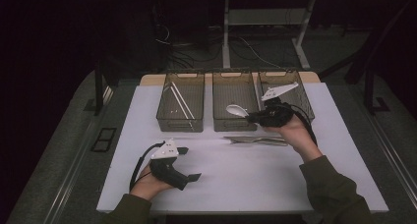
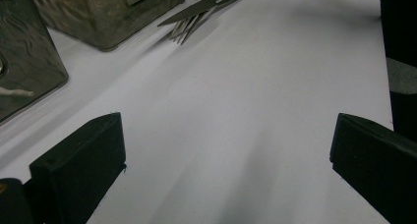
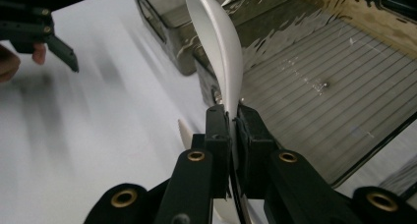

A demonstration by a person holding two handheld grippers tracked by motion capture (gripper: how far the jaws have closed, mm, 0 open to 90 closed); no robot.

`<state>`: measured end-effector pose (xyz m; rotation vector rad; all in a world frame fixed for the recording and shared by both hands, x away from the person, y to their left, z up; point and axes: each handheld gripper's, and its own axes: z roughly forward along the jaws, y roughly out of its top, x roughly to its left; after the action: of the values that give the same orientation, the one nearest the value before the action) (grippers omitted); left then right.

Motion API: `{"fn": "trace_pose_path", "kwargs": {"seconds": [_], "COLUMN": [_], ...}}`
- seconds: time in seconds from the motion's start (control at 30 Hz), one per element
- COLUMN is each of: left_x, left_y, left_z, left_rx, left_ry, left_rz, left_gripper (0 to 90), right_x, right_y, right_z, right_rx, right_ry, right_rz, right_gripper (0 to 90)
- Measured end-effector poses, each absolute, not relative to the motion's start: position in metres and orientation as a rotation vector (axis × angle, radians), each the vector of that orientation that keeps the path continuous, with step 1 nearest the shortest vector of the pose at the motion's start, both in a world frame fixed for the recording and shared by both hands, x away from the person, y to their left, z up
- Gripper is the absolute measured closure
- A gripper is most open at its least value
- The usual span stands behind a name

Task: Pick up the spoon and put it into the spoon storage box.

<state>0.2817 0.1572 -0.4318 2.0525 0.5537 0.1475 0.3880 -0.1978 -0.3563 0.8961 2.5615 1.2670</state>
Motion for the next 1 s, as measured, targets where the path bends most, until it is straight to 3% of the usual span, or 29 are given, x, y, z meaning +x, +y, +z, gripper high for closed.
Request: {"fn": "trace_pose_path", "kwargs": {"seconds": [1.0], "left_x": [0.281], "left_y": [0.156], "left_z": [-0.431], "left_rx": [2.042], "left_ry": [0.543], "left_rz": [0.14], "left_gripper": [0.0], "right_x": [0.467], "right_y": [-0.165], "right_z": [-0.37], "right_rx": [1.125], "right_ry": [2.545], "right_rz": [1.117], "right_gripper": [84.2]}}
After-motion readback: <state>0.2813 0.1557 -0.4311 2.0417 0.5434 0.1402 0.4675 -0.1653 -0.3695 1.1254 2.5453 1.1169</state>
